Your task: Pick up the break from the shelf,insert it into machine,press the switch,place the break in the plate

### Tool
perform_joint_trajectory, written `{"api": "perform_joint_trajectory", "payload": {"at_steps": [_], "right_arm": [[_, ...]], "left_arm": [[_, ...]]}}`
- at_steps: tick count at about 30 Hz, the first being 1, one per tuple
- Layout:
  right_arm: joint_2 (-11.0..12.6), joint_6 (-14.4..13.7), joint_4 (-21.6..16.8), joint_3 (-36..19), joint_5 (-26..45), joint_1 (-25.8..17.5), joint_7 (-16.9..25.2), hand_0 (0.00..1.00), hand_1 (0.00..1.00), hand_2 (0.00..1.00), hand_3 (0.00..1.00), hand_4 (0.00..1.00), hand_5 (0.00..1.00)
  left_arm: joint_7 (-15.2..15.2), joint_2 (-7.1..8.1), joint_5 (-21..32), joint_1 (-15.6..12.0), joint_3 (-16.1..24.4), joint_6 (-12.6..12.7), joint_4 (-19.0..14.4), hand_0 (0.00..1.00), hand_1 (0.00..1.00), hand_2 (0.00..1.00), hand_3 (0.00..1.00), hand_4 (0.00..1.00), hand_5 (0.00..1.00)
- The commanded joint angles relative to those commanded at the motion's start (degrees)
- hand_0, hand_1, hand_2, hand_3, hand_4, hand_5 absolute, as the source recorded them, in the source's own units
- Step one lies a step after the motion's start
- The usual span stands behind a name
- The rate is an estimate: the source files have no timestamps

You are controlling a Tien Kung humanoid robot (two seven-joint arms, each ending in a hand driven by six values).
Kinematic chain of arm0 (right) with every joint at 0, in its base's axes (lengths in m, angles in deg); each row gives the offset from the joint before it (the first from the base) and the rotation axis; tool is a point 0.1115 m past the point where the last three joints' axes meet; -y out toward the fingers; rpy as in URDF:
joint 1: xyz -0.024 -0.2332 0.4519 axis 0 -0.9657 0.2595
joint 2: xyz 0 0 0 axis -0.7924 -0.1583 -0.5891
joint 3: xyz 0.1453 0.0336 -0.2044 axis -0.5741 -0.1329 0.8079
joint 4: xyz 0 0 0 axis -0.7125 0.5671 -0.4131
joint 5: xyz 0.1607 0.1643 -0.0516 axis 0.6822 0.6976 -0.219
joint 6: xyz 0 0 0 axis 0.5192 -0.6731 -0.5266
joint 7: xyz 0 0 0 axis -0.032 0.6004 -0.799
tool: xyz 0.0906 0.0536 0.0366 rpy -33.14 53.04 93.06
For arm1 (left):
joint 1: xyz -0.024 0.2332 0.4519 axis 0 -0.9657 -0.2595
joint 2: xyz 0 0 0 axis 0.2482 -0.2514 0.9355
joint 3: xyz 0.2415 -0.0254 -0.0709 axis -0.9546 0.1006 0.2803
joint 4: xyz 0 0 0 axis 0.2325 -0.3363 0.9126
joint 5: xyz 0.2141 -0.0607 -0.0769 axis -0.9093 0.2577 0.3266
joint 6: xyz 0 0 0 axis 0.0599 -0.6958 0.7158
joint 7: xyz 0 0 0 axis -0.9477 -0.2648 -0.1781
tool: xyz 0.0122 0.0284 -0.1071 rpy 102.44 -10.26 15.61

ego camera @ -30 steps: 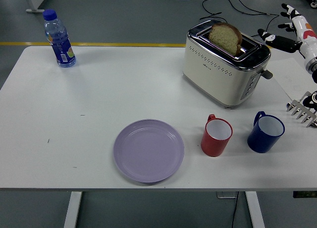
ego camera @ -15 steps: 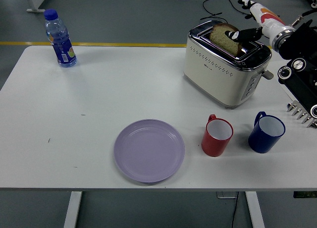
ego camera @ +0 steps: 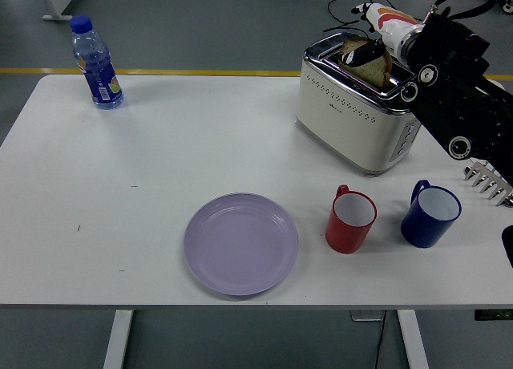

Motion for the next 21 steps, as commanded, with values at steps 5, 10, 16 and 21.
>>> {"api": "perform_joint_trajectory", "payload": {"at_steps": [5,10,16,21], "right_arm": [[-3.0,0.8,5.6,1.5,-3.1,2.8,-0.6,0.843,0.790,0.831,0.905,0.785,0.318],[-4.2,1.3,9.0,2.7,-4.9,4.5,-0.8,0.789,0.739,0.768,0.879,0.789,0.293],[-5.3,2.5,12.9,6.1,-4.4,6.7,-1.4,0.661,0.615,0.637,0.835,0.787,0.288],[-5.4,2.8,15.2,8.6,-3.8,8.0,-1.1,0.632,0.588,0.616,0.817,0.785,0.284]], "left_arm": [[-0.1,0.05,-0.2,0.1,0.0,0.1,0.0,0.658,0.570,0.582,0.614,0.322,0.989],[-0.5,-0.02,-1.6,0.6,0.9,0.1,0.0,0.657,0.570,0.581,0.618,0.323,0.988],[-0.8,-0.01,-3.1,1.0,2.2,0.4,0.0,0.657,0.570,0.581,0.614,0.324,0.986],[-0.8,0.09,-2.9,1.0,2.0,0.5,0.0,0.657,0.570,0.581,0.615,0.325,0.985]]}}
